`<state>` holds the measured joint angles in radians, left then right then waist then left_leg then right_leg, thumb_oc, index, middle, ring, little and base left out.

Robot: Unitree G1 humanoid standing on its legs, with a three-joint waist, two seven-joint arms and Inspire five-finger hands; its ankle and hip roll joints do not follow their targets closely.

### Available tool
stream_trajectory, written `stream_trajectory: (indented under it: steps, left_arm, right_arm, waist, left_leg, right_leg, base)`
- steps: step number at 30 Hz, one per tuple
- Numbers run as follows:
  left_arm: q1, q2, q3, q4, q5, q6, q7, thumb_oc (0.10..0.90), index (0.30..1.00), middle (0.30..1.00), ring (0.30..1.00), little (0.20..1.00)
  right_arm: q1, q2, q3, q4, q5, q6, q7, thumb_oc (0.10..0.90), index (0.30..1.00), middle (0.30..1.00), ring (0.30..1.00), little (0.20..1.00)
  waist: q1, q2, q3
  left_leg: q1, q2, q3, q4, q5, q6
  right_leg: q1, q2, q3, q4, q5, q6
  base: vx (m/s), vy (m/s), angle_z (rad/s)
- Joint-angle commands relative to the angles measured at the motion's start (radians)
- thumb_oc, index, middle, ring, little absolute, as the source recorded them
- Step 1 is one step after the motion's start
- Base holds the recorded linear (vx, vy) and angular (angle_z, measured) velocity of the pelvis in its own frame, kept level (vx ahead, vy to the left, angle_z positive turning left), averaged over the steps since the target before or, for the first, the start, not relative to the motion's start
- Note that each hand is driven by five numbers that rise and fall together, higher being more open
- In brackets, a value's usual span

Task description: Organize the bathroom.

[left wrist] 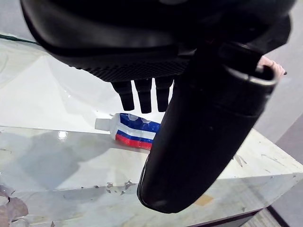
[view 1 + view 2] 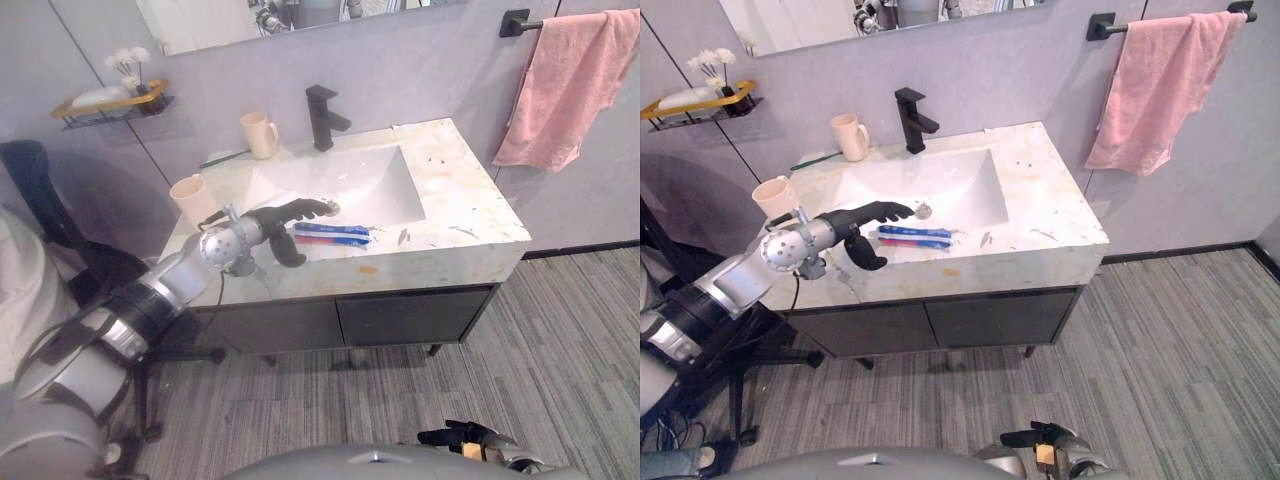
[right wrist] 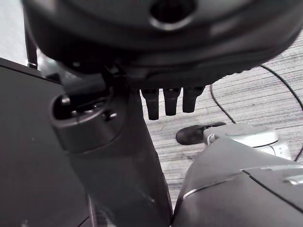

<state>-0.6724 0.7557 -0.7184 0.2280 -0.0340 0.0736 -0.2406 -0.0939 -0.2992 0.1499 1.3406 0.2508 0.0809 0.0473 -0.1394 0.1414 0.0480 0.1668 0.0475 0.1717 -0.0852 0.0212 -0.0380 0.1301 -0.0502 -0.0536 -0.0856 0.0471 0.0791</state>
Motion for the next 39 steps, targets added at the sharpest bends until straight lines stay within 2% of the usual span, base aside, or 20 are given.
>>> stream_trajectory:
  steps: [1, 12, 22, 28, 39]
  left_arm:
    - [-0.221, 0.044, 0.110, 0.054, -0.003, -0.044, 0.086, 0.800, 0.900, 0.900, 0.900, 0.900]
    - [-0.257, 0.084, 0.095, 0.084, 0.118, -0.019, 0.133, 0.800, 0.900, 0.900, 0.900, 0.900]
    - [-0.288, 0.084, 0.064, 0.126, 0.105, 0.021, 0.099, 0.800, 0.900, 0.900, 0.900, 0.900]
    - [-0.296, 0.051, 0.053, 0.178, 0.067, 0.064, 0.045, 0.800, 0.900, 0.900, 0.900, 0.900]
    - [-0.305, 0.019, 0.046, 0.213, 0.036, 0.088, 0.031, 0.800, 0.900, 0.900, 0.900, 0.900]
  right_arm:
    - [-0.002, -0.027, 0.042, 0.063, -0.015, 0.005, -0.011, 0.800, 0.900, 0.900, 0.900, 0.900]
    - [0.003, -0.026, 0.041, 0.061, -0.024, 0.013, -0.008, 0.800, 0.900, 0.900, 0.900, 0.900]
    - [0.010, -0.026, 0.038, 0.055, -0.019, 0.022, -0.012, 0.800, 0.900, 0.900, 0.900, 0.900]
    - [0.016, -0.027, 0.036, 0.053, -0.021, 0.026, -0.018, 0.800, 0.900, 0.900, 0.900, 0.900]
    - [0.022, -0.031, 0.038, 0.046, -0.020, 0.026, -0.014, 0.800, 0.900, 0.900, 0.900, 0.900]
  waist:
    - [0.004, -0.068, -0.043]
    - [0.010, -0.068, -0.048]
    - [-0.002, -0.066, -0.050]
    - [-0.017, -0.064, -0.046]
    - [-0.032, -0.061, -0.036]
  left_leg:
    - [-0.025, 0.040, 0.012, 0.129, -0.047, -0.017]
    - [-0.028, 0.040, 0.007, 0.135, -0.050, -0.018]
    - [-0.026, 0.042, 0.018, 0.133, -0.048, -0.019]
    - [-0.027, 0.044, 0.031, 0.136, -0.046, -0.020]
    - [-0.031, 0.041, 0.040, 0.146, -0.050, -0.018]
  right_leg:
    - [-0.010, -0.027, -0.021, 0.051, -0.047, -0.003]
    - [-0.006, -0.027, -0.027, 0.056, -0.055, -0.004]
    - [-0.007, -0.023, -0.018, 0.052, -0.053, -0.001]
    - [-0.012, -0.022, -0.012, 0.049, -0.047, 0.002]
    - [-0.019, -0.025, -0.007, 0.055, -0.046, 0.003]
  base:
    - [0.00, 0.000, 0.00]
    - [0.00, 0.000, 0.00]
    - [0.00, 0.000, 0.00]
    - [0.01, -0.004, -0.02]
    - [0.00, 0.000, 0.00]
